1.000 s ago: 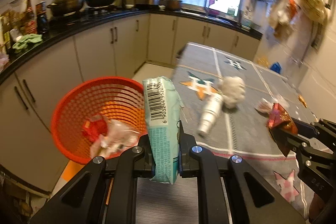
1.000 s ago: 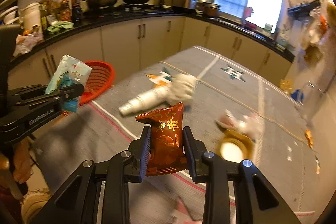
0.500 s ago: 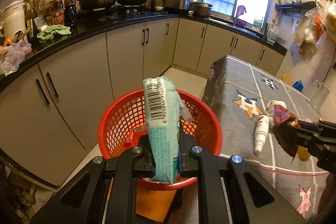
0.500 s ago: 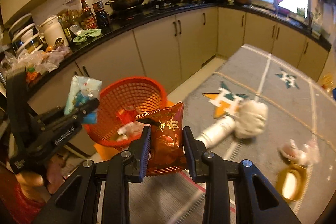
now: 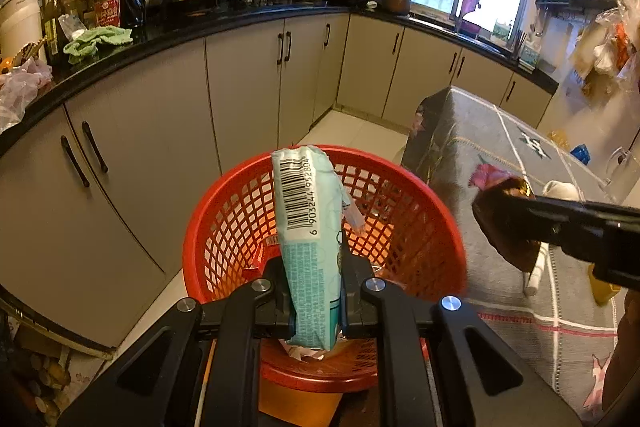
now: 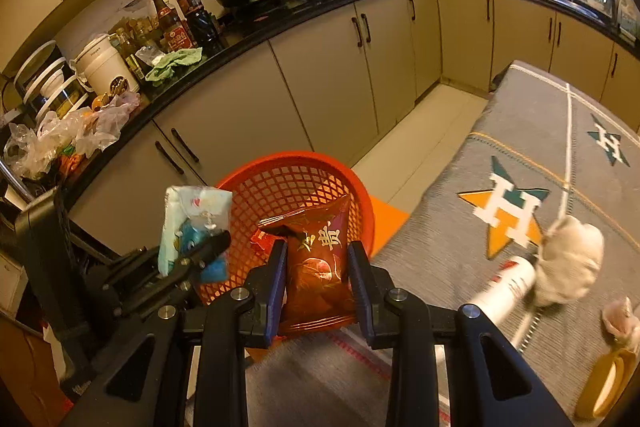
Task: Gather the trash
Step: 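Carry the wet-wipe pack and snack bag over the red basket with both tools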
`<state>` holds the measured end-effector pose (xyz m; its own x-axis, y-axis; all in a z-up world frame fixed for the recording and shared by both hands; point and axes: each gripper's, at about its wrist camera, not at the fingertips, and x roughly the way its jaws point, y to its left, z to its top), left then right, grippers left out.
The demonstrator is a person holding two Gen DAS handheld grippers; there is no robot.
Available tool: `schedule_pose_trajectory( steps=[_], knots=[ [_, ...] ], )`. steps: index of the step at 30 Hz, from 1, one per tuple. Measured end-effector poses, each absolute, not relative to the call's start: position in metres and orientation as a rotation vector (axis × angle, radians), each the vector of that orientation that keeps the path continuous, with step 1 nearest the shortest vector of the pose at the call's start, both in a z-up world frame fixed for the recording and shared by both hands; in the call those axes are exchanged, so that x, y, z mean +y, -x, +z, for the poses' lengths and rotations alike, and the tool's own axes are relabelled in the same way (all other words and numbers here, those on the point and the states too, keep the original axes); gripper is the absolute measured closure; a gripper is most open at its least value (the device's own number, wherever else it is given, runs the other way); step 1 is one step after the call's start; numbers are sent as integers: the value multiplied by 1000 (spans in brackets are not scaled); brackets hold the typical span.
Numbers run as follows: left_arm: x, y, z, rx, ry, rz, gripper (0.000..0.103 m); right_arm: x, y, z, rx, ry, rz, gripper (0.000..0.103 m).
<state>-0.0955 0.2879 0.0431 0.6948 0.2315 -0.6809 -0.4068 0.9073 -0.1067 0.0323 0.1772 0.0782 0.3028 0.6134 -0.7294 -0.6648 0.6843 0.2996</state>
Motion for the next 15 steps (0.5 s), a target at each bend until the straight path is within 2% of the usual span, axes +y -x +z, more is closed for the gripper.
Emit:
schedule_pose_trajectory(
  steps=[15],
  knots=[
    [294, 85, 30, 742, 254, 360, 90, 200, -52, 68, 970, 32, 851, 68]
  ],
)
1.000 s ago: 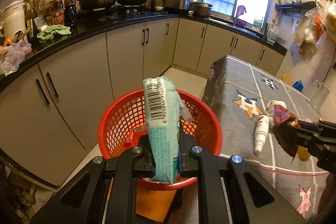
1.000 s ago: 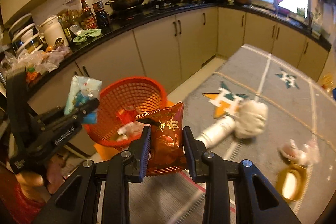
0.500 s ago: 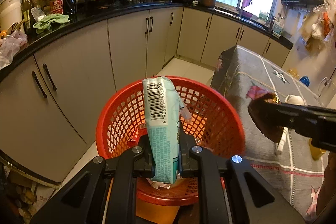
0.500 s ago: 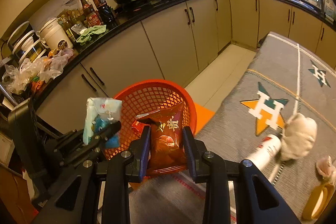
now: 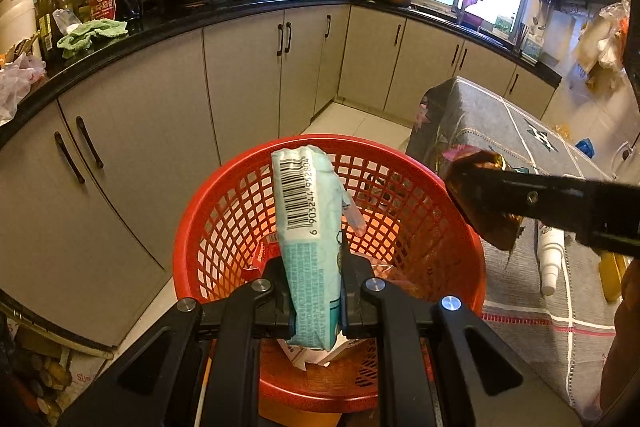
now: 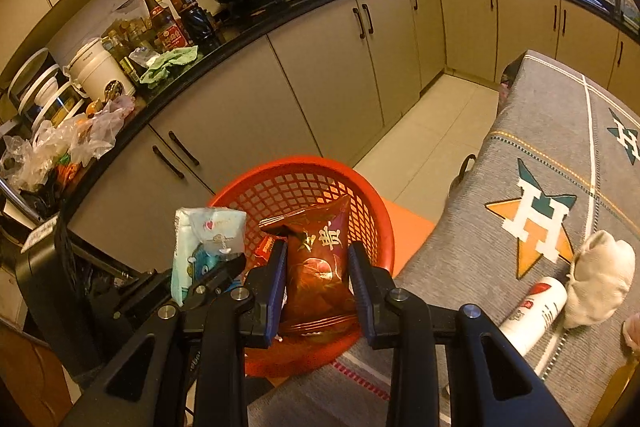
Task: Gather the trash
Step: 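Carry the wet-wipe pack and snack bag over the red basket with both tools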
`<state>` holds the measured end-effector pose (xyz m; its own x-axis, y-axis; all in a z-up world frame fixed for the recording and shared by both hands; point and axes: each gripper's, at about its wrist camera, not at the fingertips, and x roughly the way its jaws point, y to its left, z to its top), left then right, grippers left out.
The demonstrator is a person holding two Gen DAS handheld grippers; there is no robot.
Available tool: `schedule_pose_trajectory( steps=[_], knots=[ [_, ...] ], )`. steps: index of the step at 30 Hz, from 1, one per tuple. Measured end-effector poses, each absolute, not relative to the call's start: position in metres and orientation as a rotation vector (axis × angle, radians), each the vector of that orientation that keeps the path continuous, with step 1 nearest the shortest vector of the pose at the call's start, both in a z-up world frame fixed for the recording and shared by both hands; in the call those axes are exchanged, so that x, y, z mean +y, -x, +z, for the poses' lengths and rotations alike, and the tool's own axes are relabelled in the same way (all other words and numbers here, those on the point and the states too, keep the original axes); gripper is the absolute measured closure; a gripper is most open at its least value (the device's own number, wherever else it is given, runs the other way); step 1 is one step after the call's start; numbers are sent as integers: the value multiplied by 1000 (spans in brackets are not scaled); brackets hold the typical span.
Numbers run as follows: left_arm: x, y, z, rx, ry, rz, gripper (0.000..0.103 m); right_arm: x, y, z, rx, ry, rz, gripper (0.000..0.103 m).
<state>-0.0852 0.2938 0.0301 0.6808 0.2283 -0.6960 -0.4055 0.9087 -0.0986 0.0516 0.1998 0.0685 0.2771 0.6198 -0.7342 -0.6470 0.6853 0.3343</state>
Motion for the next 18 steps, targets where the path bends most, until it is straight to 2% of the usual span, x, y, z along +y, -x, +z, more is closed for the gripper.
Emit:
schedule_pose_trajectory(
  steps=[18],
  knots=[
    [297, 79, 19, 757, 244, 366, 89, 215, -61, 57, 1007, 12, 852, 68]
  ],
)
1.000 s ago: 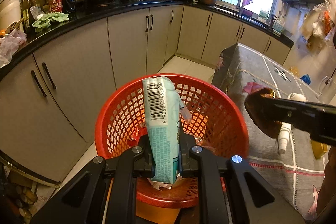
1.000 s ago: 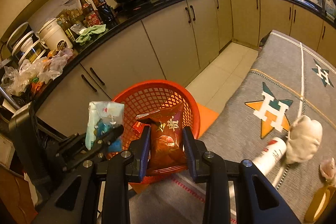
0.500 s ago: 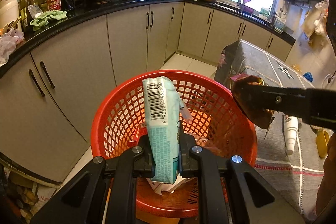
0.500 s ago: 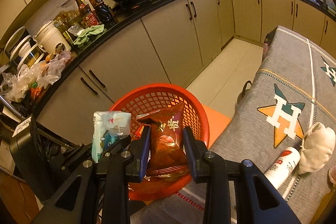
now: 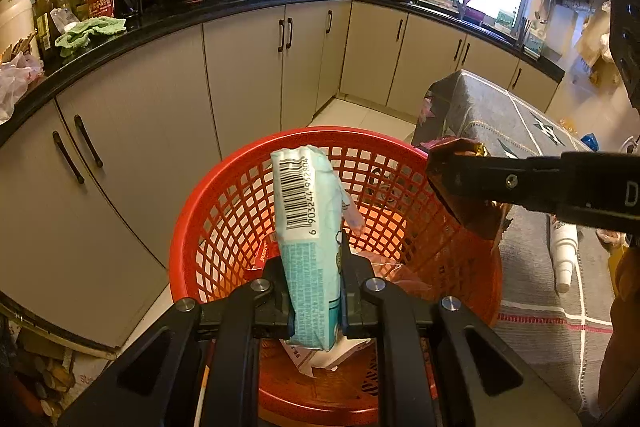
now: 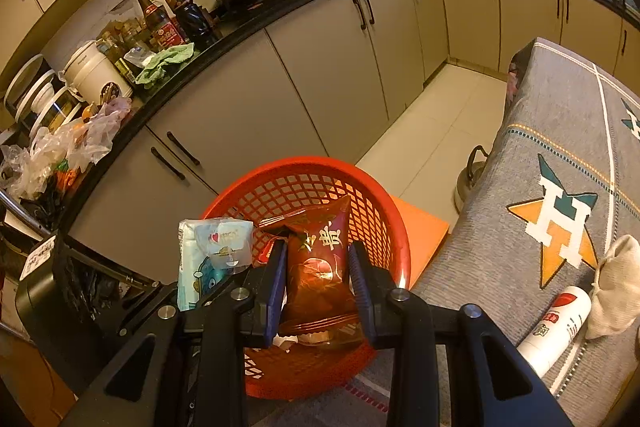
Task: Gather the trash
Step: 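Carry the wet-wipe pack and snack bag over the red basket with both tools, then open both tools to drop the wet-wipe pack and snack bag into the basket, then move both tools back over the table toward the spray bottle and gold tin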
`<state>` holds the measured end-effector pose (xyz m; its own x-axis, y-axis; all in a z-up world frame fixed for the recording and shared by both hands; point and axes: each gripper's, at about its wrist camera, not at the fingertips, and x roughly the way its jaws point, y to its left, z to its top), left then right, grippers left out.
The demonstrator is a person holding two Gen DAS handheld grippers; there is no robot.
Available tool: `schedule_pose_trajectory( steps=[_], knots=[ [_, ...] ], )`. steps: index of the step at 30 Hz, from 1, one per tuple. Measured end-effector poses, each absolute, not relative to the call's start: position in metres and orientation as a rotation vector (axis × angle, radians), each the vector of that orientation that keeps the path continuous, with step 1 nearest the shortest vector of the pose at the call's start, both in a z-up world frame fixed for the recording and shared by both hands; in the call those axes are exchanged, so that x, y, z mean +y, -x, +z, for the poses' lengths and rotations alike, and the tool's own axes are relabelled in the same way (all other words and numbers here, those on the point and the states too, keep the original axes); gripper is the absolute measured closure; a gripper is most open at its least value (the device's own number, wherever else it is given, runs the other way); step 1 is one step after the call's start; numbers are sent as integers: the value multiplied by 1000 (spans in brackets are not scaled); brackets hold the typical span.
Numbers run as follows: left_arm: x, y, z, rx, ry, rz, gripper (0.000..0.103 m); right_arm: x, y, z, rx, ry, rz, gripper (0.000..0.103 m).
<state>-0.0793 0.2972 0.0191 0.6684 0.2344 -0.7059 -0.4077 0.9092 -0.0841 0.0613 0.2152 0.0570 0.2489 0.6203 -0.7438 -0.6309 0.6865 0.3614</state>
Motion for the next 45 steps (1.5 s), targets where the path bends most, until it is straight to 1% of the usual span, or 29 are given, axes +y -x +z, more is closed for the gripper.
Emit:
schedule_pose_trajectory(
  steps=[4, 8, 10, 12, 16, 20, 27, 36, 45],
  knots=[
    [296, 78, 19, 752, 241, 370, 89, 215, -61, 57, 1009, 11, 855, 67],
    [297, 79, 19, 747, 238, 371, 86, 216, -60, 59, 1006, 7, 863, 67],
    [296, 80, 20, 742, 232, 374, 83, 216, -59, 60, 999, 5, 863, 66],
    [296, 81, 21, 738, 229, 378, 74, 215, -58, 62, 993, 5, 866, 64],
    [295, 82, 25, 727, 223, 386, 71, 207, -56, 67, 972, -2, 854, 64],
    [292, 85, 29, 716, 214, 396, 61, 197, -53, 74, 948, -3, 836, 64],
    [280, 91, 39, 690, 185, 412, 52, 175, -37, 77, 907, 44, 772, 64],
    [257, 100, 50, 667, 144, 411, 51, 142, -15, 83, 846, 70, 697, 64],
    [221, 104, 53, 667, 98, 382, 51, 103, 0, 77, 861, 38, 669, 64]
  ],
)
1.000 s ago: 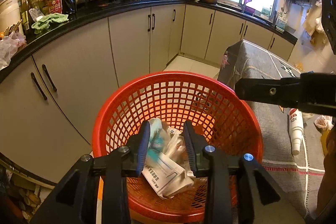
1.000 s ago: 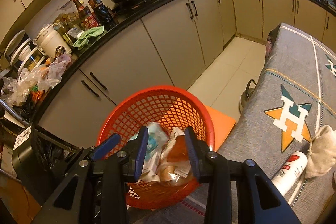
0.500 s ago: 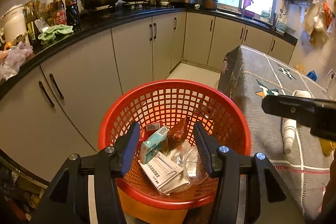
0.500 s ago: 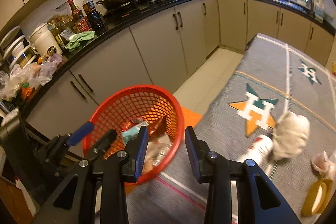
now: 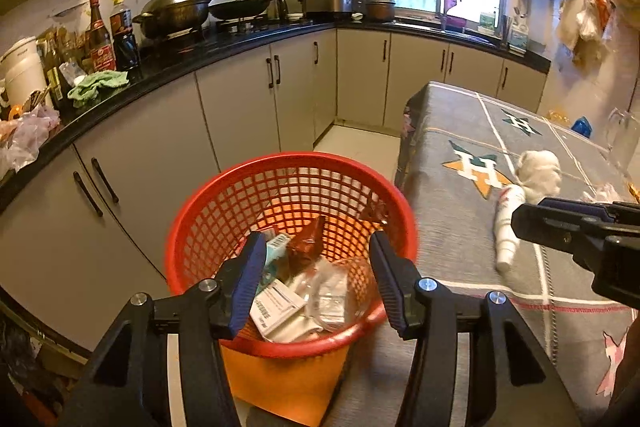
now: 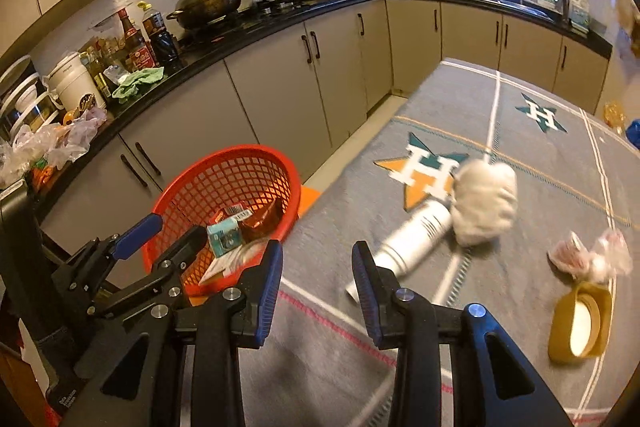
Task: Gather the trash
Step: 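Move both tools back over the table toward the spray bottle and gold tin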
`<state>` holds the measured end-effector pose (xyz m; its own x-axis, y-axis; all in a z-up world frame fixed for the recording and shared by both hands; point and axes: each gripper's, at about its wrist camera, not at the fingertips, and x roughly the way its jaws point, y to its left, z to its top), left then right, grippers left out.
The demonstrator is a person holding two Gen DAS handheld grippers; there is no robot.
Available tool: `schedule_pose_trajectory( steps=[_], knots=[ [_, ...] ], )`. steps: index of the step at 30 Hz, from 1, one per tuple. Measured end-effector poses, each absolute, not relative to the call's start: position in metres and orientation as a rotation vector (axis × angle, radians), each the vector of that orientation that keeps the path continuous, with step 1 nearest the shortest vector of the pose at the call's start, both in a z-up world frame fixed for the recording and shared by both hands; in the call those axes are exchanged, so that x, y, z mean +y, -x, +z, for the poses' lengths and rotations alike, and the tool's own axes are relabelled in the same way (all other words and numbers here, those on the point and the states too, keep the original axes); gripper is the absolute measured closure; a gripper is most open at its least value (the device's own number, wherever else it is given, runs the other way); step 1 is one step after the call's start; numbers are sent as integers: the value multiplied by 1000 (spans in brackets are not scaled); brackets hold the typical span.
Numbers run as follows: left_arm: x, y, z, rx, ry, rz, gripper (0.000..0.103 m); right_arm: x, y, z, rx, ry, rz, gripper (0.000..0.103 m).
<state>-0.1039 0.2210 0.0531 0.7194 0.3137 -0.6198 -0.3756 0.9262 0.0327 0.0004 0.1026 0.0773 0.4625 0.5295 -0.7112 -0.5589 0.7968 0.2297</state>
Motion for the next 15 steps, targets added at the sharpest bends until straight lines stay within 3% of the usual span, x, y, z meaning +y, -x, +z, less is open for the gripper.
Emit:
schedule_pose_trajectory(
  steps=[15],
  knots=[
    [161, 104, 60, 667, 14, 321, 49, 38, 21, 77, 837, 24, 603, 64]
  ],
)
